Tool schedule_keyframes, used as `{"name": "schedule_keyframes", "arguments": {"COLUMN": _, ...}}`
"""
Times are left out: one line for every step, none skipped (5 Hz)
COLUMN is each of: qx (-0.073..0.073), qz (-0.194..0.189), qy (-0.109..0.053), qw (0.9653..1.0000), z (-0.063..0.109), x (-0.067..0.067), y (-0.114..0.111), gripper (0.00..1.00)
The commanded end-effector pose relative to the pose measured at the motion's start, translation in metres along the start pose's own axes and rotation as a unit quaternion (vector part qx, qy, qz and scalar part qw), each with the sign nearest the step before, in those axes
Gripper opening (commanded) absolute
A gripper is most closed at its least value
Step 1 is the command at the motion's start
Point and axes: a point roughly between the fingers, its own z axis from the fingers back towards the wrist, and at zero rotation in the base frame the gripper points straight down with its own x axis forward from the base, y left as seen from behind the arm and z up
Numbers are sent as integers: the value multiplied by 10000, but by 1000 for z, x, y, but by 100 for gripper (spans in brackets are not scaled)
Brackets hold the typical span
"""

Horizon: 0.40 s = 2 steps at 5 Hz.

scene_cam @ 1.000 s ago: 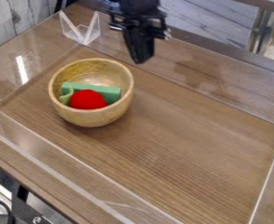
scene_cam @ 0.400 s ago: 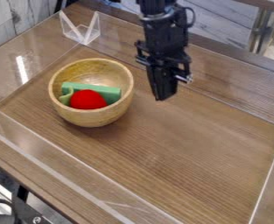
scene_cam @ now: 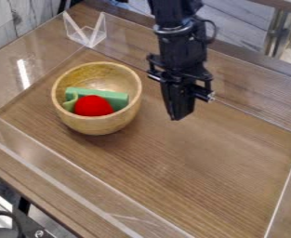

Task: Remove the green stick from the brown bowl and put it on the table

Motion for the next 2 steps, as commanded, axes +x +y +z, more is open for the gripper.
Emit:
{"name": "schedule_keyframes", "arguments": {"qx": 99, "qz": -42, "qy": -220, "qw": 9997, "z": 17, "x": 6, "y": 4, "gripper": 0}}
{"name": "schedule_keyframes", "arguments": {"qx": 107, "qz": -1, "qy": -195, "qw": 9998, "z": 20, "x": 7, "y": 11, "gripper": 0}}
